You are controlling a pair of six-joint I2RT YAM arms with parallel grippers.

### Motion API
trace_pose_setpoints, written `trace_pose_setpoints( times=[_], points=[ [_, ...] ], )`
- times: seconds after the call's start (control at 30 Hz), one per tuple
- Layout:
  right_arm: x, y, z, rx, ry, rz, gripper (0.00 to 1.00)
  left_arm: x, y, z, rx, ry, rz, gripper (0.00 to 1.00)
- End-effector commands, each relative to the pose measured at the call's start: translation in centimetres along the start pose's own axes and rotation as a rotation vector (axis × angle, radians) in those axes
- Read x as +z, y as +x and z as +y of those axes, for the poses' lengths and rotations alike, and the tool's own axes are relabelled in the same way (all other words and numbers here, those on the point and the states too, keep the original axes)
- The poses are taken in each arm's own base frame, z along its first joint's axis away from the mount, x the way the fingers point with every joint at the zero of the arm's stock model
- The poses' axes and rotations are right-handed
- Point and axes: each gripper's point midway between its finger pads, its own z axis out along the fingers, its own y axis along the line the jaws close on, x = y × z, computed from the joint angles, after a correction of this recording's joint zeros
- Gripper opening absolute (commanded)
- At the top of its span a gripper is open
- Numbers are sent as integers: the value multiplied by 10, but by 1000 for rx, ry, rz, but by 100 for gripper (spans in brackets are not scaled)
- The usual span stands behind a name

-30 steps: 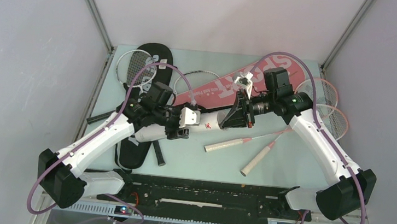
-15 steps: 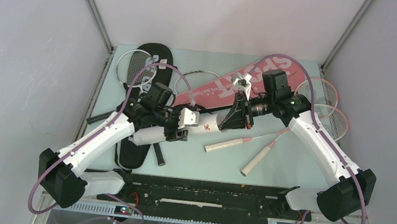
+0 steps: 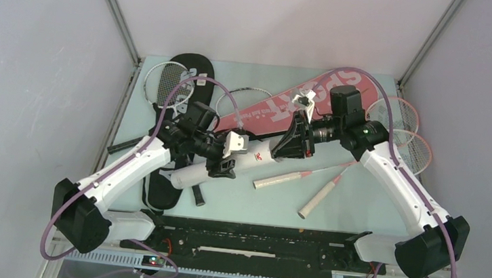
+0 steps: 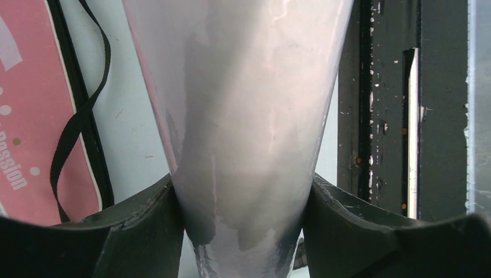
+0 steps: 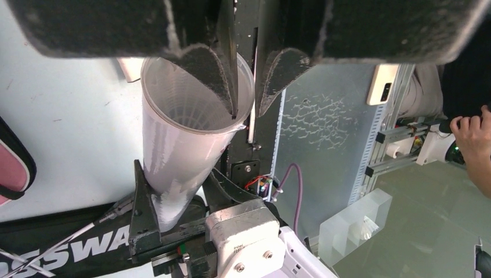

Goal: Pack up the badminton gear
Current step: Close the lid on the shuttle tube.

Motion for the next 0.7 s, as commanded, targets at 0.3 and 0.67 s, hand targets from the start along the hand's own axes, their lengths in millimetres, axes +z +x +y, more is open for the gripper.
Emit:
trace_pose_setpoints(
  times=[0.3,0.67],
  points=[
    [-10,-4,-5,-82,48,-21,34,-12,-56,4,29,35,-254,51],
    [-5,6,-1,-133,78,26,37,-13,-61,19,-39,-5,-267,50]
  ],
)
